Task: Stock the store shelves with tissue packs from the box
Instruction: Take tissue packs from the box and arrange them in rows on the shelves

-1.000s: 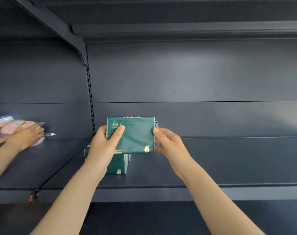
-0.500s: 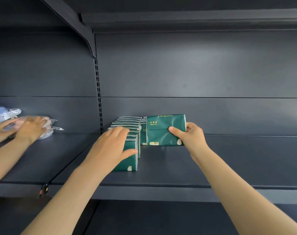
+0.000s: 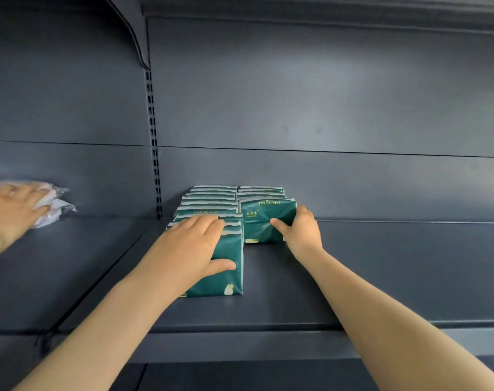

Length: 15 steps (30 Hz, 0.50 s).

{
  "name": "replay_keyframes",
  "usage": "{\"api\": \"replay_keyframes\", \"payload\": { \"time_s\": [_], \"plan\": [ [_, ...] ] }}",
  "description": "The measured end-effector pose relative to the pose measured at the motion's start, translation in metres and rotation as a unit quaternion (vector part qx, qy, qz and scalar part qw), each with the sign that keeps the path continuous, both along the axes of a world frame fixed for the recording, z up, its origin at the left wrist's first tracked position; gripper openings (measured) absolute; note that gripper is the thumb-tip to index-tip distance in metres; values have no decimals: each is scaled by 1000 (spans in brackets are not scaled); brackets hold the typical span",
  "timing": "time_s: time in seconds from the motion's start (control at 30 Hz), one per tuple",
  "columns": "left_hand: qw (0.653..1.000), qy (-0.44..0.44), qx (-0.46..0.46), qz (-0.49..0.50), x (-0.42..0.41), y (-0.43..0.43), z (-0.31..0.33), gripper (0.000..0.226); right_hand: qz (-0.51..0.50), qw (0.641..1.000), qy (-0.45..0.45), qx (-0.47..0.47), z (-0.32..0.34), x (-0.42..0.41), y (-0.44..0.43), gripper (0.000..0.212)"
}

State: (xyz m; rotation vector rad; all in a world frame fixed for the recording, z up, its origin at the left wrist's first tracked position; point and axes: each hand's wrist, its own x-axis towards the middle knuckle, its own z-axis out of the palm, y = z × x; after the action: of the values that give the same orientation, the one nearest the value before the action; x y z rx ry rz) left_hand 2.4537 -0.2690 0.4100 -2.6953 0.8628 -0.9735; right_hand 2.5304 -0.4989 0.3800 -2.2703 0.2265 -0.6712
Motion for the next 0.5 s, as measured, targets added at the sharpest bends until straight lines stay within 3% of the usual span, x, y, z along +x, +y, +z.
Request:
{"api": "replay_keyframes", "payload": {
  "time_s": [0.37, 0.5],
  "plan": [
    [999, 22, 35, -8, 1, 7, 1, 64, -25, 997, 73, -28, 0, 1, 6, 49],
    [999, 36, 19, -3, -6, 5, 6, 69, 16, 997, 75, -6, 3, -3, 0, 45]
  ]
}}
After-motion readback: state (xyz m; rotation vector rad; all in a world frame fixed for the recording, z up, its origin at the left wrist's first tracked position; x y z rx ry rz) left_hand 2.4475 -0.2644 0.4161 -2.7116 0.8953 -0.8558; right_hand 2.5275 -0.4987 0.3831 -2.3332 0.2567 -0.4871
